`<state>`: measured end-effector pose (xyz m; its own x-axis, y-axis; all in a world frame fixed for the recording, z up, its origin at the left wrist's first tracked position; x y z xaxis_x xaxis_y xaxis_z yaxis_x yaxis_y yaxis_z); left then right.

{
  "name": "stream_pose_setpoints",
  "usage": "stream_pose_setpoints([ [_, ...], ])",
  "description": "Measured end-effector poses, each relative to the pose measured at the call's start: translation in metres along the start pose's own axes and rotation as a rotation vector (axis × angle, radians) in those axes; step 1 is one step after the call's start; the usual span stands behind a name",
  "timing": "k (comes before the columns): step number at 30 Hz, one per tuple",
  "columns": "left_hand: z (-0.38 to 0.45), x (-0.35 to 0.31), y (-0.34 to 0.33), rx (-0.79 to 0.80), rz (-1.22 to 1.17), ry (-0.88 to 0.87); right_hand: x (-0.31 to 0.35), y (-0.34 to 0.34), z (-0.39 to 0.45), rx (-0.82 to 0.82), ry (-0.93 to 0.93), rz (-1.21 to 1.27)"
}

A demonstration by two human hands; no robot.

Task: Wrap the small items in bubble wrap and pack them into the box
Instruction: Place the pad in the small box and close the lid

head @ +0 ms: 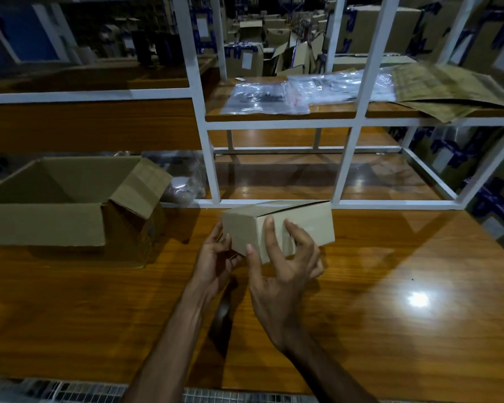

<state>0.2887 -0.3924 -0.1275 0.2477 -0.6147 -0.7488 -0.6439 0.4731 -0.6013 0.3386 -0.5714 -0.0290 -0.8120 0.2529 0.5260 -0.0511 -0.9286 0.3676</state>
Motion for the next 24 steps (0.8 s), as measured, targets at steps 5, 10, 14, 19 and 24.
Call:
stream_pose_setpoints([
  [5, -0.005, -0.007, 0.0, -0.024, 0.125, -0.058, -0.013, -0.003, 0.002, 0.044, -0.059, 0.041],
  [10, -0.016, -0.027, -0.004, -0.066, 0.337, -0.239, -0.04, -0.007, 0.009, 0.026, -0.157, 0.293],
  [14, -0.03, -0.042, -0.01, -0.125, 0.481, -0.382, -0.07, -0.012, 0.012, 0.057, -0.293, 0.487],
  [19, -0.04, -0.045, -0.017, -0.18, 0.641, -0.511, -0.107, -0.028, 0.012, 0.115, -0.384, 0.575],
  [24, -0.041, -0.037, -0.026, -0.249, 0.955, -0.619, -0.134, -0.05, 0.005, 0.217, -0.531, 0.695],
])
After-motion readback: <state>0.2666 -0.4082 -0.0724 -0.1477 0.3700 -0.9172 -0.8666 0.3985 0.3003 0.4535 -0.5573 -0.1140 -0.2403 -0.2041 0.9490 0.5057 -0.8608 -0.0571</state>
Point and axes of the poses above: each hand's wrist, its own z-axis towards the middle knuckle, its own y-axis out of the back of the hand, x = y × z, the point moved 10 cm from there along z, towards the middle knuckle, and after that the axes turned 7 degrees about y, right-handed, at the moved point
